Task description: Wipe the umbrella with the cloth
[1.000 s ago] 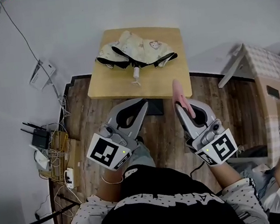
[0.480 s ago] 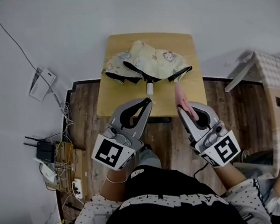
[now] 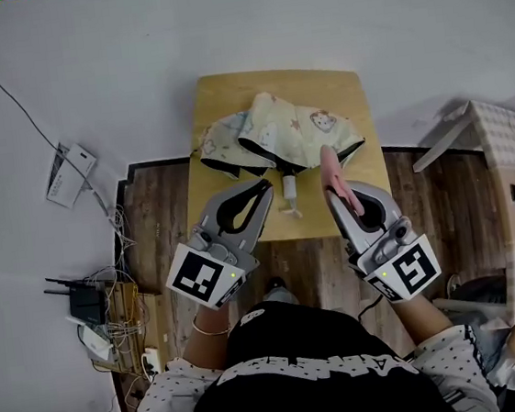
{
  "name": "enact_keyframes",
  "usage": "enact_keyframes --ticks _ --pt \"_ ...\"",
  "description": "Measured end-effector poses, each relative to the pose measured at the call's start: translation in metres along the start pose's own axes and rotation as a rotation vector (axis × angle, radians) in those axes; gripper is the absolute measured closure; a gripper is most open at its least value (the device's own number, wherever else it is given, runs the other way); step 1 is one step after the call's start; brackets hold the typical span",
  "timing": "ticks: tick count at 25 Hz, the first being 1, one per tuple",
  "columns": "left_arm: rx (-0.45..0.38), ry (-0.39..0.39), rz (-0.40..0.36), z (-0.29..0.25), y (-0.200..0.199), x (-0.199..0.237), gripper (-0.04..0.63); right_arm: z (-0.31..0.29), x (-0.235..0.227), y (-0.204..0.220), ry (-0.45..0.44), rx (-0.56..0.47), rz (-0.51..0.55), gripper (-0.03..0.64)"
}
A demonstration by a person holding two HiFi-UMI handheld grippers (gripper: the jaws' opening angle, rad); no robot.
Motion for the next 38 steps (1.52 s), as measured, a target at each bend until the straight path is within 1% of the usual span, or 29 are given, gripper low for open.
enact_keyframes --ticks 7,9,11,14,17,19,21,24,29,31,33,38 --pt "0.047 -0.012 0.019 -0.009 0.020 0.040 0.598 -0.033 -0.012 0.010 -0.009 0.026 -0.004 0.587" --pt "0.043 0.008 -0.001 -0.014 0.024 0.042 0.592 -0.038 -0.019 0.013 -0.008 0.030 -0.002 0.586" --pt "0.043 0.010 -0.025 -0.019 0.028 0.047 0.590 -0.044 -0.028 0.015 -0.007 0.027 -0.005 0.586" --pt "0.076 -0.022 -0.046 -0.029 0.038 0.060 0.574 -0.057 -0.045 0.021 -0.018 0.025 -0.008 0.586" --pt "0.112 -0.081 -0.059 -0.036 0.052 0.075 0.569 -0.070 -0.063 0.028 -0.043 0.033 -0.007 0.586" --pt "0.121 -0.120 -0.062 -0.040 0.062 0.087 0.569 -0.081 -0.076 0.034 -0.061 0.047 -0.006 0.587" --pt "0.130 -0.149 -0.048 -0.043 0.074 0.098 0.563 -0.092 -0.088 0.040 -0.080 0.058 -0.013 0.586" --pt "0.173 -0.182 -0.013 -0.047 0.095 0.112 0.501 -0.108 -0.104 0.049 -0.106 0.071 -0.024 0.587" --pt "0.282 -0.220 -0.005 -0.051 0.130 0.124 0.468 -0.131 -0.119 0.062 -0.158 0.091 -0.040 0.586" --pt "0.313 -0.228 -0.002 -0.053 0.140 0.127 0.463 -0.138 -0.123 0.067 -0.178 0.097 -0.047 0.588" --pt "0.340 -0.229 -0.020 -0.056 0.145 0.129 0.465 -0.145 -0.126 0.071 -0.194 0.104 -0.052 0.586" --pt "0.399 -0.237 -0.030 -0.067 0.155 0.134 0.472 -0.158 -0.135 0.087 -0.213 0.136 -0.051 0.586"
Point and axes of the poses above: the fingertips, and each gripper's own axes: z backward along the fingers, x to its left, y out of its underside, the point moved 5 cm from there along z, backward along the fingers, and after that the axes turned 1 degree about y, right-handed, at the moved point
